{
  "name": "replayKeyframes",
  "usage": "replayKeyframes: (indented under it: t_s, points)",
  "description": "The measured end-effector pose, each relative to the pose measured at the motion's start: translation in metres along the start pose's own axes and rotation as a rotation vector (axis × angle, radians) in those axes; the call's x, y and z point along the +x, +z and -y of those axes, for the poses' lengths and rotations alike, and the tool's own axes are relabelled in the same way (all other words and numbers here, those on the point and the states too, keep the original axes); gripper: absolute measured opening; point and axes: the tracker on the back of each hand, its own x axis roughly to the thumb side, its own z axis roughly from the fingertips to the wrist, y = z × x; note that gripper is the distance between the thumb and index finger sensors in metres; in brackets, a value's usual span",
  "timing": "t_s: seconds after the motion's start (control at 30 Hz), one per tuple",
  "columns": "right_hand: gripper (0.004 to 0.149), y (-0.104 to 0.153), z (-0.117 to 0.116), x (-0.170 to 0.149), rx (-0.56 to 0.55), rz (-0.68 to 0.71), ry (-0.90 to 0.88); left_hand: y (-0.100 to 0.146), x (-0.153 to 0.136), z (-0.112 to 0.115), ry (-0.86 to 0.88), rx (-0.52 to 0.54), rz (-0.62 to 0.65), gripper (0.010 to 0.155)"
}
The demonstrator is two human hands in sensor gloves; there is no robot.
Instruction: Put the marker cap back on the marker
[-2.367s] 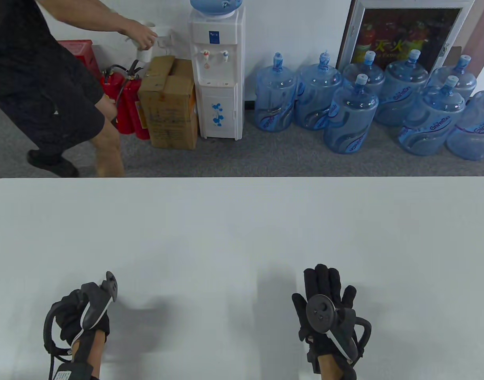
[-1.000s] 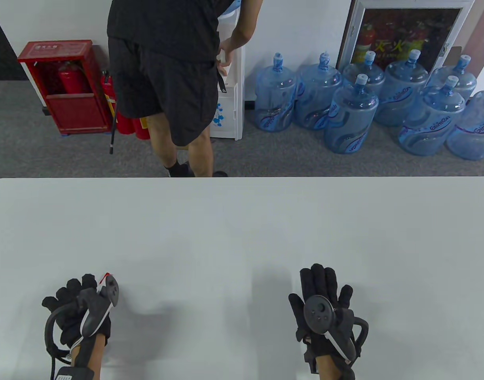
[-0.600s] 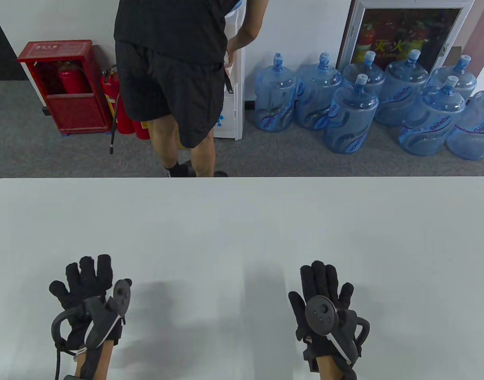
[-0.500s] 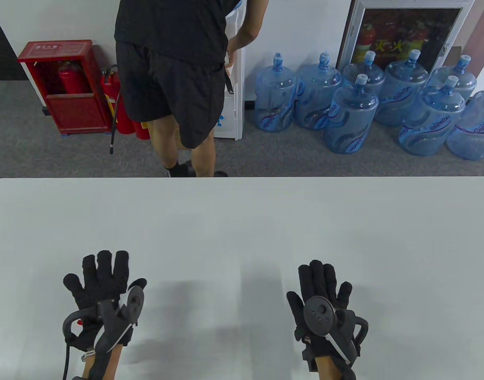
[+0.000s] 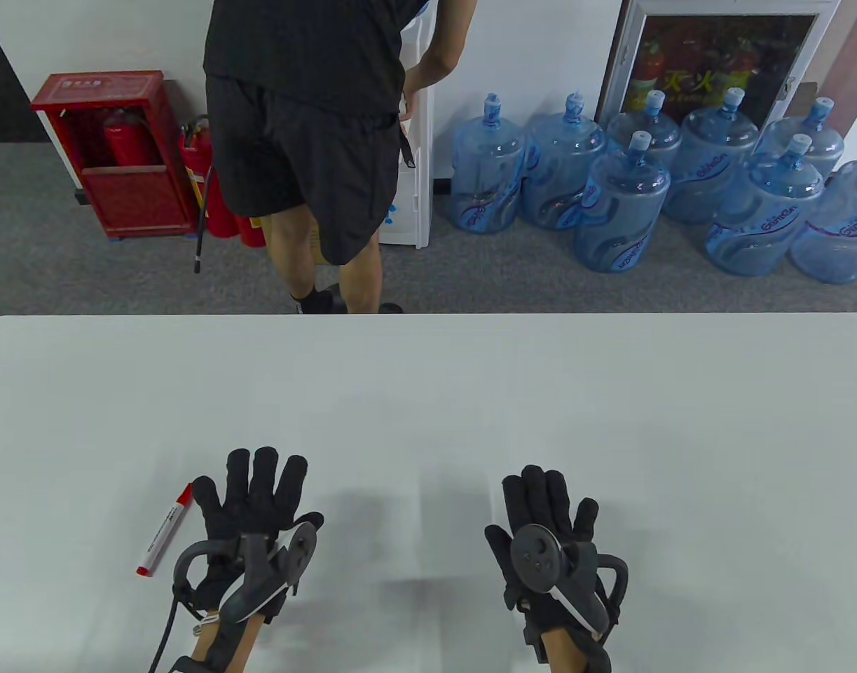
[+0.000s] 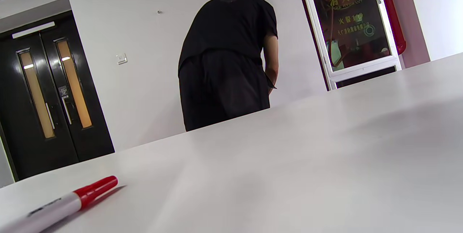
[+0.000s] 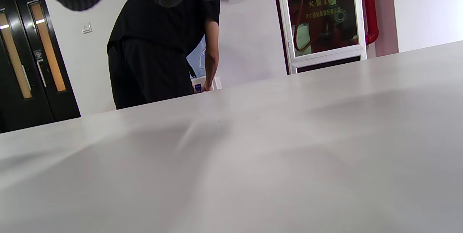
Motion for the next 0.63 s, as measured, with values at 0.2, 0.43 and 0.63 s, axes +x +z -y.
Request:
replayKeyframes:
  t_s: [0.2, 0.43, 0.63]
  points:
    - [0.075, -0.0002, -0.0004, -0.0014, 0.015, -0.014, 0.0, 0.0, 0.0012, 0.0029, 0.005, -0.018, 0.007, 0.078]
    - [0.075, 0.0, 0.0003, -0.0028, 0.025, -0.024, 0.003, 0.0008, 0.0014, 0.0034, 0.004, -0.028, 0.008, 0.078]
    - [0.075, -0.0001, 0.0003, -0.0028, 0.026, -0.023, 0.005, 0.0004, -0.0021, 0.0071, 0.011, -0.051, -0.006, 0.078]
